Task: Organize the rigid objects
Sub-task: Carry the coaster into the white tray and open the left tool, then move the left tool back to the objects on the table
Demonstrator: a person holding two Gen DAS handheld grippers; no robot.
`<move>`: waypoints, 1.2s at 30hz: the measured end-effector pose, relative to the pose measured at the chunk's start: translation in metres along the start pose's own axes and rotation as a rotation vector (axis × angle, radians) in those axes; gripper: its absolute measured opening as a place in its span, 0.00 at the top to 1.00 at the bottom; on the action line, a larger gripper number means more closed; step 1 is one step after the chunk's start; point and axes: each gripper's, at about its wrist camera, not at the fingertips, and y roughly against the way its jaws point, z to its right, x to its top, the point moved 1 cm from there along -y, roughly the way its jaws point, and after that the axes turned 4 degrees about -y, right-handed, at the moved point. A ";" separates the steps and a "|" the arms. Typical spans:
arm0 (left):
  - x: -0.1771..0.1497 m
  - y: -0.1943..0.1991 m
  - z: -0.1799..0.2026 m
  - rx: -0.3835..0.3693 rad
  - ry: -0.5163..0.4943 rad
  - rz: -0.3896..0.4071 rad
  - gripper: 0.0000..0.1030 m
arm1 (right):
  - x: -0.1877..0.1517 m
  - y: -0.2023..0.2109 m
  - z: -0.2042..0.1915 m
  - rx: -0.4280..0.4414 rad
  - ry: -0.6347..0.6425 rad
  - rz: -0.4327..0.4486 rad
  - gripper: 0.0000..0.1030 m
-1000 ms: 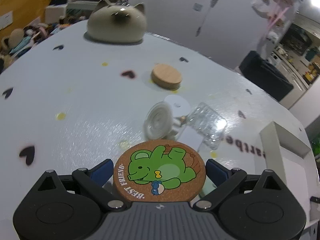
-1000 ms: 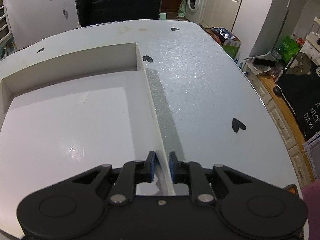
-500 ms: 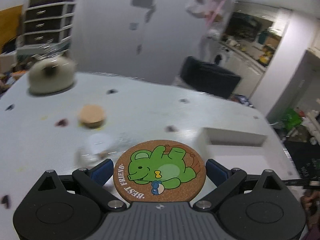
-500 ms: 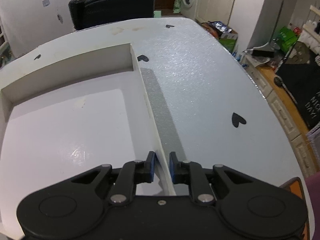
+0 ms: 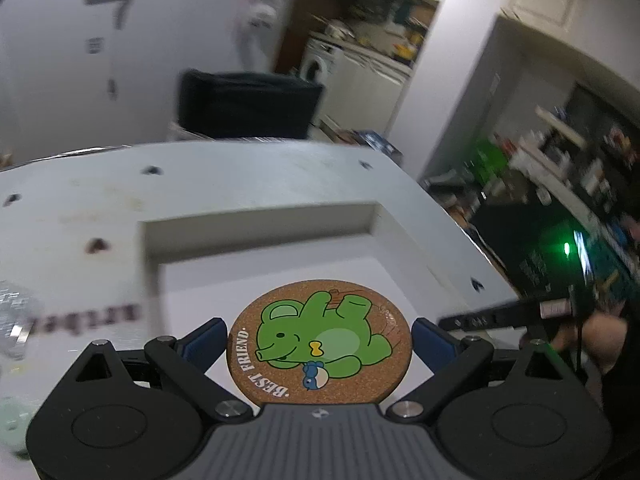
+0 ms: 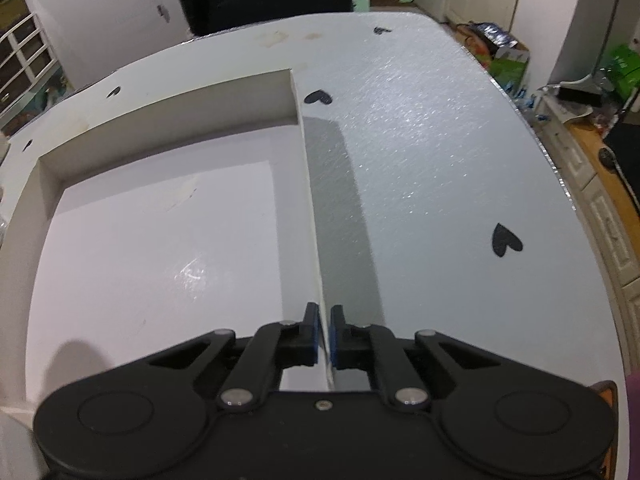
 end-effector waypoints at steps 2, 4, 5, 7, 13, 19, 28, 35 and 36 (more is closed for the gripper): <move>-0.002 -0.018 0.016 -0.006 -0.041 -0.025 0.05 | 0.000 0.000 -0.001 0.016 0.010 -0.014 0.96; -0.004 -0.036 0.027 -0.013 -0.073 -0.049 0.05 | -0.001 0.000 -0.004 0.031 0.024 -0.022 0.97; -0.006 -0.044 0.031 -0.017 -0.082 -0.061 0.05 | -0.001 0.000 -0.006 0.033 0.029 -0.024 0.97; -0.009 -0.060 0.040 -0.025 -0.101 -0.077 0.05 | -0.002 0.000 -0.007 0.045 0.026 -0.027 0.97; -0.018 -0.103 0.067 -0.061 -0.204 -0.122 0.05 | -0.005 0.000 -0.006 0.059 0.012 -0.031 0.97; -0.026 -0.128 0.092 -0.121 -0.280 -0.159 0.05 | -0.001 -0.001 -0.006 0.053 -0.003 -0.041 0.96; -0.022 -0.123 0.073 -0.119 -0.173 -0.187 0.00 | -0.001 -0.002 -0.005 0.051 -0.013 -0.040 0.96; -0.019 -0.085 0.049 -0.077 -0.097 -0.108 0.00 | -0.006 0.000 -0.012 0.019 -0.001 -0.019 0.96; -0.019 -0.078 0.046 -0.066 -0.094 -0.092 0.00 | -0.006 0.000 -0.011 0.022 -0.006 -0.017 0.96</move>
